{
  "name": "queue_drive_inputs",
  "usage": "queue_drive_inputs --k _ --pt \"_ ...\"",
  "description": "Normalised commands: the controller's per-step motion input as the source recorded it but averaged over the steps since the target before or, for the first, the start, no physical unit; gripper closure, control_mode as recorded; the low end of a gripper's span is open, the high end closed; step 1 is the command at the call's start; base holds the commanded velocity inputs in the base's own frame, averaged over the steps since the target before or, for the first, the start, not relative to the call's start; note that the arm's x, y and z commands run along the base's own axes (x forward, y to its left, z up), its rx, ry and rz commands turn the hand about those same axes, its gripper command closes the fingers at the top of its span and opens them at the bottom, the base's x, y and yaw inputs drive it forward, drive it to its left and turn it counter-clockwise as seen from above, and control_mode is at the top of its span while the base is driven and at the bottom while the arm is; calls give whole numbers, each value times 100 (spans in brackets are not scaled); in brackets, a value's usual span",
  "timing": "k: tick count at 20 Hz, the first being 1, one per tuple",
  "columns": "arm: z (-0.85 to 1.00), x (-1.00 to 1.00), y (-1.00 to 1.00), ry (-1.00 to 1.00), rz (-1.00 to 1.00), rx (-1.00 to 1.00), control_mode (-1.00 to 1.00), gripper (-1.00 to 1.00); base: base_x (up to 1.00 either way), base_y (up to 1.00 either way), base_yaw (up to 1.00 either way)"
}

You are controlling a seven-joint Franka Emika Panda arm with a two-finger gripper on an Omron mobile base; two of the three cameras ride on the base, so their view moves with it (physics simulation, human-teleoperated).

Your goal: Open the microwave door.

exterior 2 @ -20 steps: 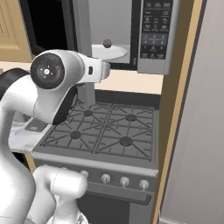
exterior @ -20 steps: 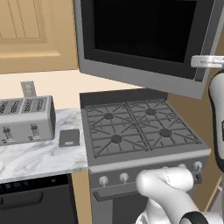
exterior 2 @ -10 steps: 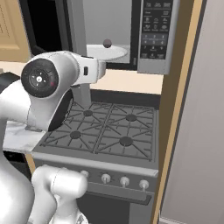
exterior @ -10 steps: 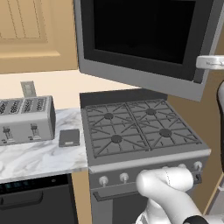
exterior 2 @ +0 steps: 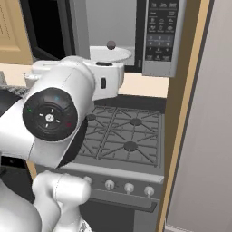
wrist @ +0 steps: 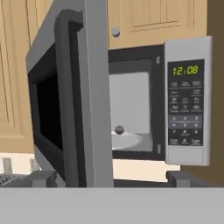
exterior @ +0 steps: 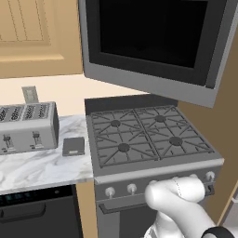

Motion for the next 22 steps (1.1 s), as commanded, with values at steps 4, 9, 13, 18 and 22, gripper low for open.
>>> queue_drive_inputs --k 4,9,13,18,22 --pt "0 -34 -31 -7 7 -24 -100 -100 0 0 0" --pt "-15 0 -7 -5 19 -44 -100 -100 0 0 0" --pt "-34 17 0 0 22 -48 -100 -100 0 0 0" --pt "-52 40 0 -1 22 -42 -100 -100 0 0 0" --pt "-40 50 0 -8 17 -33 -100 -100 0 0 0"
